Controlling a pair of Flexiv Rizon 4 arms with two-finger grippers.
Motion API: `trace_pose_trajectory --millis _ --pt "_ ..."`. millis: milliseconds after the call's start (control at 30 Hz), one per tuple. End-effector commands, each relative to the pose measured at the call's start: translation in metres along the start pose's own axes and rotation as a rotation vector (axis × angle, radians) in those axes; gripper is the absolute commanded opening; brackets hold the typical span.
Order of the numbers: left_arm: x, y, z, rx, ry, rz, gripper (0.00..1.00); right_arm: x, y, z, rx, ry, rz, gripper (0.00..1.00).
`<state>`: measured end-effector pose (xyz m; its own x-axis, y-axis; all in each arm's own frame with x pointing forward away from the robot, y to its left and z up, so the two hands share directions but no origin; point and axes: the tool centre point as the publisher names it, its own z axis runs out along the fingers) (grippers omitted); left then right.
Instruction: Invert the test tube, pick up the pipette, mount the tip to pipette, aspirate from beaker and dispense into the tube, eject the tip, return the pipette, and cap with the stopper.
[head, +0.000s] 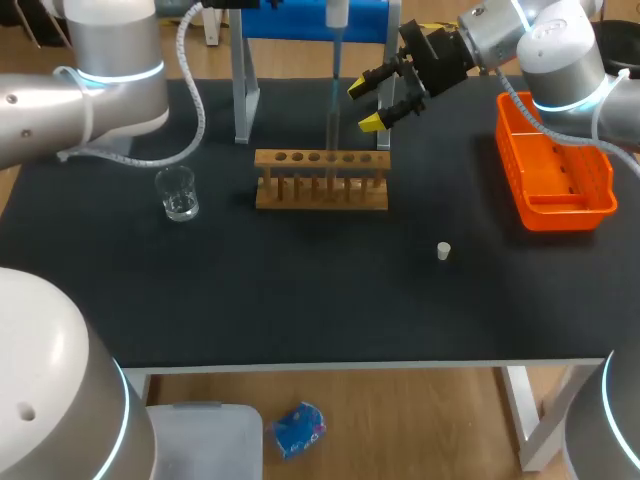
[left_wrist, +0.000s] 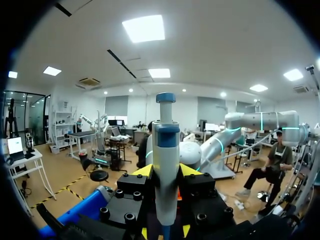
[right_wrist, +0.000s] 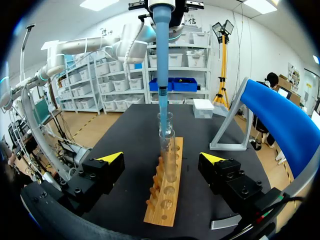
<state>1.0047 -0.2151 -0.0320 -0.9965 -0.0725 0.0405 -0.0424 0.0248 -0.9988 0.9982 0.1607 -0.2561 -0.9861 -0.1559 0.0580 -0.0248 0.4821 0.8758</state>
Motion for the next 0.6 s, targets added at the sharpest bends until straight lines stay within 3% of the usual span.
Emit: trace_pose_trajectory --millis 33,600 --pt "-0.0014 0.0026 0.0034 0.010 0.004 -0.002 0.00 -0.0010 0.0002 -0.0013 0.003 0.005 0.000 1.00" --pt "-0.0055 0.0024 0.0021 0.012 -0.008 0.023 0.00 -0.0010 0.0002 -0.0013 0.003 0.005 0.000 1.00"
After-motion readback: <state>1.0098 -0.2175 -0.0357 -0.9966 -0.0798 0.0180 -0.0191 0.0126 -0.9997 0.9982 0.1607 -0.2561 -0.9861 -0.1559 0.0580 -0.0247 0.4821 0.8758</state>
